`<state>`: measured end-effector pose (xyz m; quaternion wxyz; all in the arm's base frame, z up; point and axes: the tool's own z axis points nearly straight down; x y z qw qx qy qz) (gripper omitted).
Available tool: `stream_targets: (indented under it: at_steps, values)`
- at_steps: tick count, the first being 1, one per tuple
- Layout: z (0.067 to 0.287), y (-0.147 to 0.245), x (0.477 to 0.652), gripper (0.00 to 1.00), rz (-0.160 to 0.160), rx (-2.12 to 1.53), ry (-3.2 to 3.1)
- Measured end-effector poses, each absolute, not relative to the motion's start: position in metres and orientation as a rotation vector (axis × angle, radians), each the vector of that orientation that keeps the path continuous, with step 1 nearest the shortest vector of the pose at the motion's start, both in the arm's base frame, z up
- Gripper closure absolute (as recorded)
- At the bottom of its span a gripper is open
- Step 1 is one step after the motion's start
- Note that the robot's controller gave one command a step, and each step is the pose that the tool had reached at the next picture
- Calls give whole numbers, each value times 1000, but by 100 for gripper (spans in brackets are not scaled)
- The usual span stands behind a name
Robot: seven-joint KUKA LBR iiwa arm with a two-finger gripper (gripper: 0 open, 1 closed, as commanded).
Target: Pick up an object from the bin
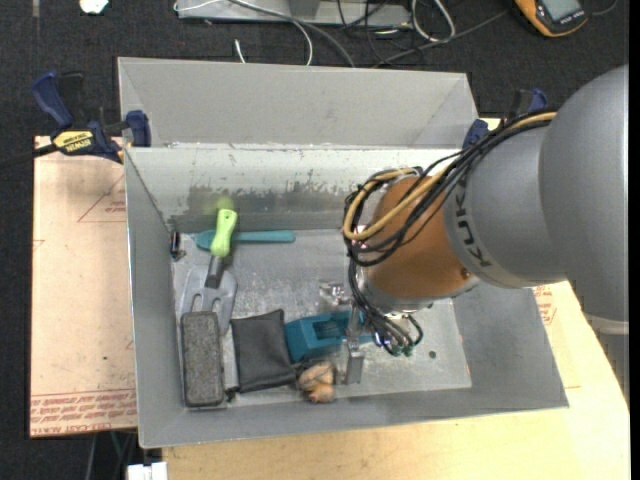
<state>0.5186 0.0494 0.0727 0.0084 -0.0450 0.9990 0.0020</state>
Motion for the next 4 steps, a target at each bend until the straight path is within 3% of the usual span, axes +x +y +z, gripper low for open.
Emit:
stream_targets:
  at_steps: [1,2,3,4]
  values:
    - [77,13,517,100,-4,-116,3124]
    - [77,14,517,100,-4,-121,3124]
    - [144,15,509,100,-4,-189,3130]
    - [220,9,514,100,-3,-245,3133]
